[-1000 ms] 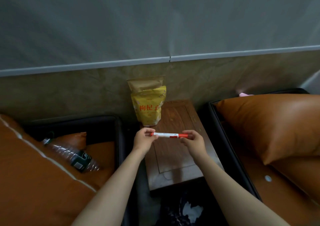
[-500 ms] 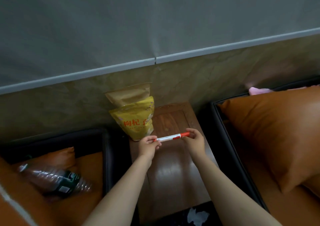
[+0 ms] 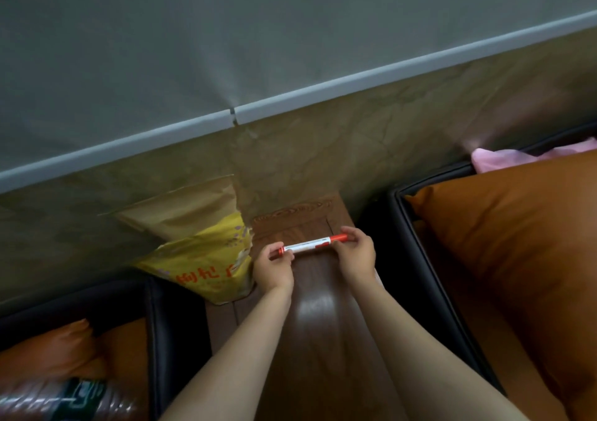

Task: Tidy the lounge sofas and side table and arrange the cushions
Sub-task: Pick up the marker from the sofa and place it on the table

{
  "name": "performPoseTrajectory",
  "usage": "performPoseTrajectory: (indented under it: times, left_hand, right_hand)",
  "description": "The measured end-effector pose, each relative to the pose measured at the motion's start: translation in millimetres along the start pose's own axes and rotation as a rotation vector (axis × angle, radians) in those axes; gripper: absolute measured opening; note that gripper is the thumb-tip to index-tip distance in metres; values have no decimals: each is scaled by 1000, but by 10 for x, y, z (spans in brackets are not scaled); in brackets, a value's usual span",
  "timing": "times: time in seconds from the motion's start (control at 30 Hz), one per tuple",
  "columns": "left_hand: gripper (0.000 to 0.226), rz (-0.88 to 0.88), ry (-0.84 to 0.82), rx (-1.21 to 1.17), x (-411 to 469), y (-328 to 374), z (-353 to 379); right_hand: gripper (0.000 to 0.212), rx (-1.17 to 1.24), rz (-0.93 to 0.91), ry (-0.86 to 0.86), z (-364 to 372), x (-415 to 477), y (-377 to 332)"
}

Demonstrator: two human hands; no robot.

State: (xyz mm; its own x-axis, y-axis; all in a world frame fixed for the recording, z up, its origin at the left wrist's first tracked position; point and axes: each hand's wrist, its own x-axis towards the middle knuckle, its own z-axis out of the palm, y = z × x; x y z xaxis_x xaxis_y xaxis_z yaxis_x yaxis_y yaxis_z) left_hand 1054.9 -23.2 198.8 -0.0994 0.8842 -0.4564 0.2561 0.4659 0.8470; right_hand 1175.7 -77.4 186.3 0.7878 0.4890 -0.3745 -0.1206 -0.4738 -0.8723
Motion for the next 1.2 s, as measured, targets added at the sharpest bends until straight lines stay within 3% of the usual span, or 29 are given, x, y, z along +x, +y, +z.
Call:
performPoseTrajectory:
  times: [0.23,0.43,0.73,1.2]
  left_hand:
    - [42,35,98,-20,307,17,223]
    - [32,-8,160,-155,509,86,381]
    - [18,-11,132,-312,695,93,605]
    - [20,-14,115,-375,798,140,622]
  right_hand:
    - [43,14,-4,24,290,271,5]
    - [34,-15,-62,110,375,525,-48]
    - [40,-79,-214,101,341,818,-89]
    - [30,-66,-170,243,502,988,-49]
